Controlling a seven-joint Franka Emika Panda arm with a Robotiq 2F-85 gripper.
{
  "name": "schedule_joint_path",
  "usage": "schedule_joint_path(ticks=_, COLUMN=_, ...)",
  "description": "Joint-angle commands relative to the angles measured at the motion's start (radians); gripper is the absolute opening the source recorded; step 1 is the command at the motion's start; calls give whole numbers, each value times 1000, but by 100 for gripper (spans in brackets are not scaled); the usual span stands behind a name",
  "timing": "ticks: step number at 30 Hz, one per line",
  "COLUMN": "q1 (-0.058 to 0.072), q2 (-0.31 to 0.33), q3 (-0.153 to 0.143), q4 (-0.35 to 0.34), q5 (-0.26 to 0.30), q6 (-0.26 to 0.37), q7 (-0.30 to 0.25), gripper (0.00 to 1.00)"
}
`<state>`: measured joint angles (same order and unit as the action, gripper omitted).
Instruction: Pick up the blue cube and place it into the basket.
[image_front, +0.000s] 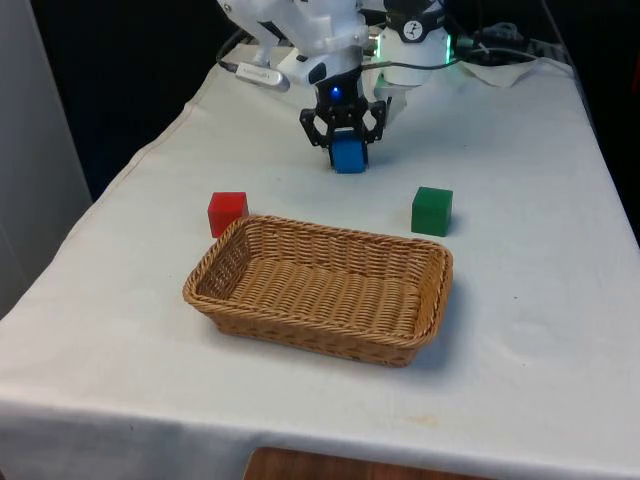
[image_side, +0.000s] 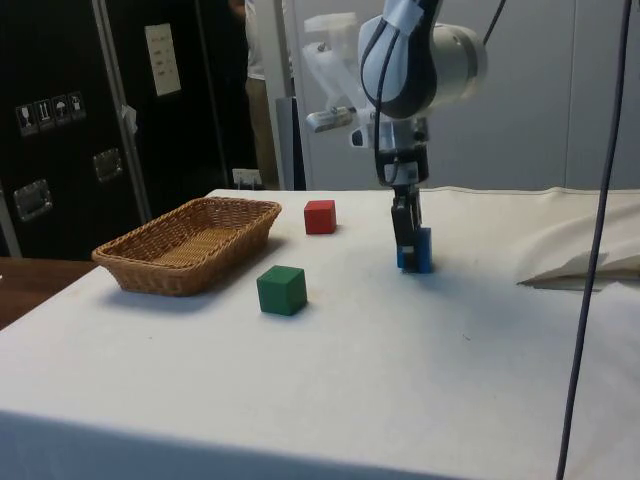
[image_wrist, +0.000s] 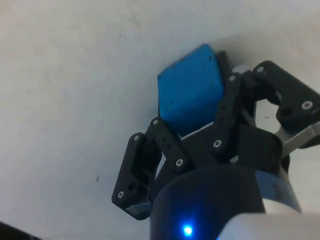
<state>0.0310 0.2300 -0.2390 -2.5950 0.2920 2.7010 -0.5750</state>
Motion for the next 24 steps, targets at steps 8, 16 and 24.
schedule_joint_path(ticks=8, q1=5, q2=-60, q3=-15, q4=34, q5=-34, q6=-86, q7=27, gripper=1)
schedule_joint_path(ticks=16, q1=2, q2=-108, q3=-14, q4=76, q5=-50, q6=-161, q7=44, gripper=1)
schedule_joint_path(ticks=24, q1=1, q2=-147, q3=-14, q4=124, q5=-54, q6=-234, q7=49, gripper=1)
